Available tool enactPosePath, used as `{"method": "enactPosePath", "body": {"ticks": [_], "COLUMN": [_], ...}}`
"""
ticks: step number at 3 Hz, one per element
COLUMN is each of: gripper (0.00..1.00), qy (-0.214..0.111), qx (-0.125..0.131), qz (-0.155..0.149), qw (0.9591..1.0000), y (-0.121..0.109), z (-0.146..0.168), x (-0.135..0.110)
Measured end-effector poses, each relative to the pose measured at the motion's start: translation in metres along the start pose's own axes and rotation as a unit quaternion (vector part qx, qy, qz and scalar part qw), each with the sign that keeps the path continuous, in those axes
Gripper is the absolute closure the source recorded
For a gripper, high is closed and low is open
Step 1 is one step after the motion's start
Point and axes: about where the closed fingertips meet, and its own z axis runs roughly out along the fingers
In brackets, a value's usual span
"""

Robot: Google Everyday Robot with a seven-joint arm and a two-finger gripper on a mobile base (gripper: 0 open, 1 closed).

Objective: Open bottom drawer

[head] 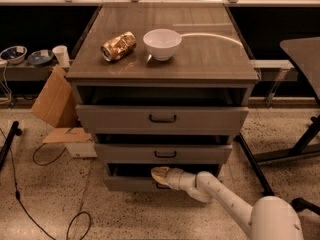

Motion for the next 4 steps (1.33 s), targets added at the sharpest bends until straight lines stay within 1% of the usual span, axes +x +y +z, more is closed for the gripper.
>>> {"method": "enactPosePath", "body": {"ticks": [1, 2, 3, 4], "gripper": [1.00, 1.00, 1.00, 1.00], "qy": [0.013, 0.028, 0.043, 0.056], "qx": [0.001, 0.006, 0.010, 0.020], "qz": [-0.006, 0.001, 0.012, 0.029], "qw": [0.9999, 0.9996, 0.9990, 0.9978], "y": [0.000, -0.001, -0.003, -0.005], "z": [0.010, 0.021, 0.033, 0.042], "x": [0.008, 0.019, 0.027, 0.030]}}
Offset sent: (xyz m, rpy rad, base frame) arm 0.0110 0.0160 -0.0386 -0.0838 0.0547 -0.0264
